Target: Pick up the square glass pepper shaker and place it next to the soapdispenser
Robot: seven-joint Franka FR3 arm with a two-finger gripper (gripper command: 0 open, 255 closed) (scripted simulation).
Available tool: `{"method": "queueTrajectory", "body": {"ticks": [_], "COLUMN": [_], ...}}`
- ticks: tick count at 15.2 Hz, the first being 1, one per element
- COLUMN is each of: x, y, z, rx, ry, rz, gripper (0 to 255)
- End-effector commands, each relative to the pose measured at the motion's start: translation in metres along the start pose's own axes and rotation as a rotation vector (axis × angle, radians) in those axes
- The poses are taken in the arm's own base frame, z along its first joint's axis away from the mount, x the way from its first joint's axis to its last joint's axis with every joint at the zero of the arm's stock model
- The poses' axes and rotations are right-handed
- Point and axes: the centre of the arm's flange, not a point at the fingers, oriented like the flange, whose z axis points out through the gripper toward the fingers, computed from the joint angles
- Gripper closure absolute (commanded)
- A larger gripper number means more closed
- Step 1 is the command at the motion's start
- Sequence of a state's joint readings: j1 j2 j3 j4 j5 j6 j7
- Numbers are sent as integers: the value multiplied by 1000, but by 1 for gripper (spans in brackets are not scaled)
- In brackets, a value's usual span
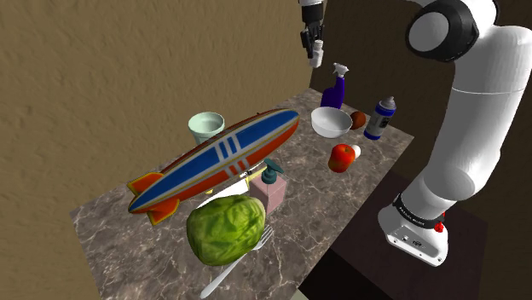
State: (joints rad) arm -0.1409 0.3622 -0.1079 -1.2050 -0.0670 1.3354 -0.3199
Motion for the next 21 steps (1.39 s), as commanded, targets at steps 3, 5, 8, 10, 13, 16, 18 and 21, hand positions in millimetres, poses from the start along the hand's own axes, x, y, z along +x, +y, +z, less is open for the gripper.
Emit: {"method": "queueTrajectory", "body": {"ticks": [3, 5, 8, 10, 13, 16, 18, 21], "x": [-17, -25, -39, -47, -60, -73, -82, -95], "y": [-48, -73, -110, -135, -172, -210, -234, -272], "z": [2, 3, 5, 7, 9, 11, 13, 15], "rx": [0, 0, 0, 0, 0, 0, 0, 0], "ry": [0, 0, 0, 0, 0, 0, 0, 0], "rz": [1, 1, 1, 1, 1, 1, 1, 1], "gripper": [255, 255, 255, 255, 255, 255, 255, 255]}}
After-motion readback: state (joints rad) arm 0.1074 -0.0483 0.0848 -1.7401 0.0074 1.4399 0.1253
